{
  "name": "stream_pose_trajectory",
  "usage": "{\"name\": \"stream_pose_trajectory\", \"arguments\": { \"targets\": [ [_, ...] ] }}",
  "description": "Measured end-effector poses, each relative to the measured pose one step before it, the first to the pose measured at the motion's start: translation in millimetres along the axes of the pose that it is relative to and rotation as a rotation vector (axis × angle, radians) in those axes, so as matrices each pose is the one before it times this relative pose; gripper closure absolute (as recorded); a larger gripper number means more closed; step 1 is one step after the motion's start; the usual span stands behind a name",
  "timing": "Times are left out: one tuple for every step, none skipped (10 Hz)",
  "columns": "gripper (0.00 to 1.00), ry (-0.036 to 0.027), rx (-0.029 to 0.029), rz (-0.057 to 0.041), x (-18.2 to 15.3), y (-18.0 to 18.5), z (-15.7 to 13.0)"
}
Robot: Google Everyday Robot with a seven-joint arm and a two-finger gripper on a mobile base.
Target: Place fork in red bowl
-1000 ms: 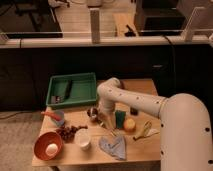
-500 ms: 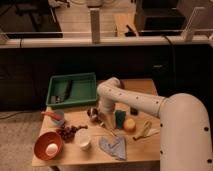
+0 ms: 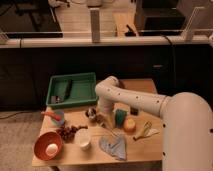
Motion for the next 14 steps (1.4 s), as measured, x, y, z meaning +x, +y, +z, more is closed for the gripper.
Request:
{"name": "stream_pose_trajectory", "arguments": {
  "targets": [
    [0.20, 0.00141, 0.00671, -0.03028, -2.49, 1.13, -1.97],
    [0.20, 0.00110, 0.00581, -0.02567, -2.25, 1.13, -1.95],
    [0.20, 0.00043, 0.00321, -0.04131, -2.66, 1.93, -1.23],
    [0.20, -0.00124, 0.00019, -0.03285, -0.76, 1.83, 0.65],
    [0.20, -0.00013, 0.00085, -0.02680, 1.45, 4.21, 0.96],
    [0.20, 0.00018, 0.00295, -0.03285, 1.45, 7.33, 1.34],
    [0.20, 0.00214, 0.00182, -0.04734, 1.30, 7.02, -0.11],
    [0.20, 0.00586, -0.00187, -0.05969, 0.92, 7.68, 0.15],
    [0.20, 0.00659, -0.00356, -0.07742, -3.10, 3.30, 1.74],
    [0.20, 0.00579, -0.00455, -0.06012, -2.56, 2.84, 2.31],
    [0.20, 0.00489, -0.00695, -0.06069, -3.48, 2.23, 3.25],
    [0.20, 0.00223, -0.00656, -0.06885, -4.47, -0.86, 3.25],
    [0.20, 0.00040, -0.00502, -0.06378, -3.86, -2.28, 2.45],
    [0.20, -0.00001, -0.00207, -0.02283, -2.35, -0.92, 1.58]
  ]
}}
